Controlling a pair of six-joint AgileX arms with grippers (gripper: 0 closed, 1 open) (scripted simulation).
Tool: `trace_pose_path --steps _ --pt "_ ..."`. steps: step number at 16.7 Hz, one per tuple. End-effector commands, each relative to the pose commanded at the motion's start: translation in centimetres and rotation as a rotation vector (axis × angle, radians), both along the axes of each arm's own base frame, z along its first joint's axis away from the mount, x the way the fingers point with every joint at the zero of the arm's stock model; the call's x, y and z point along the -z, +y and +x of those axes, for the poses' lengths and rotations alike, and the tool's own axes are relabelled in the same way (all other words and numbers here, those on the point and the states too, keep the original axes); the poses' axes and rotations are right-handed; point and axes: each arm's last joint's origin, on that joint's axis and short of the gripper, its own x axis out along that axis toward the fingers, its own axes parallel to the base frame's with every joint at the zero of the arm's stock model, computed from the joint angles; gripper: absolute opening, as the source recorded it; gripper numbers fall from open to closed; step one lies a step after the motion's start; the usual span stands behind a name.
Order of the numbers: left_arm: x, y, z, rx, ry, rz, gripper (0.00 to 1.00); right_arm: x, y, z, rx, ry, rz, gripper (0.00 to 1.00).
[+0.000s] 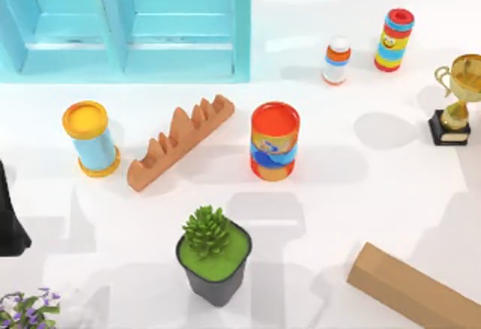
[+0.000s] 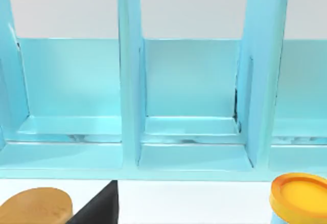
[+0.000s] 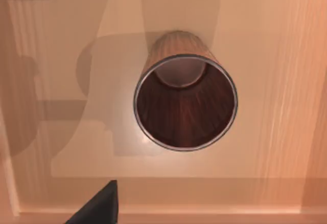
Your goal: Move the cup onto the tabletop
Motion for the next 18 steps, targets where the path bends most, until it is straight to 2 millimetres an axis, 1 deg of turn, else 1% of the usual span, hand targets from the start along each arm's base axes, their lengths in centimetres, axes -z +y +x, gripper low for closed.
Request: trace_pose_path --steps 3,8,10,13,18 --pt "0.0 0.0 0.0 0.000 0.000 0.000 1.00 -0.1 0.2 -0.2 -0.001 -0.001 -0.001 1.00" --pt "0.0 0.0 0.0 0.000 0.000 0.000 1.00 -0.8 1.4 -2.2 -0.001 -0.002 0.001 1.00" --pt "0.0 0.0 0.0 0.000 0.000 0.000 1.00 -0.4 1.7 -2.8 0.000 -0.002 0.000 1.00" --pt "0.0 0.0 0.0 0.000 0.000 0.000 1.00 1.5 1.5 -2.8 0.000 0.001 -0.001 1.00" --pt "0.0 0.0 0.0 0.000 0.000 0.000 1.00 6.8 0.5 -1.1 0.000 -0.005 -0.002 1.00"
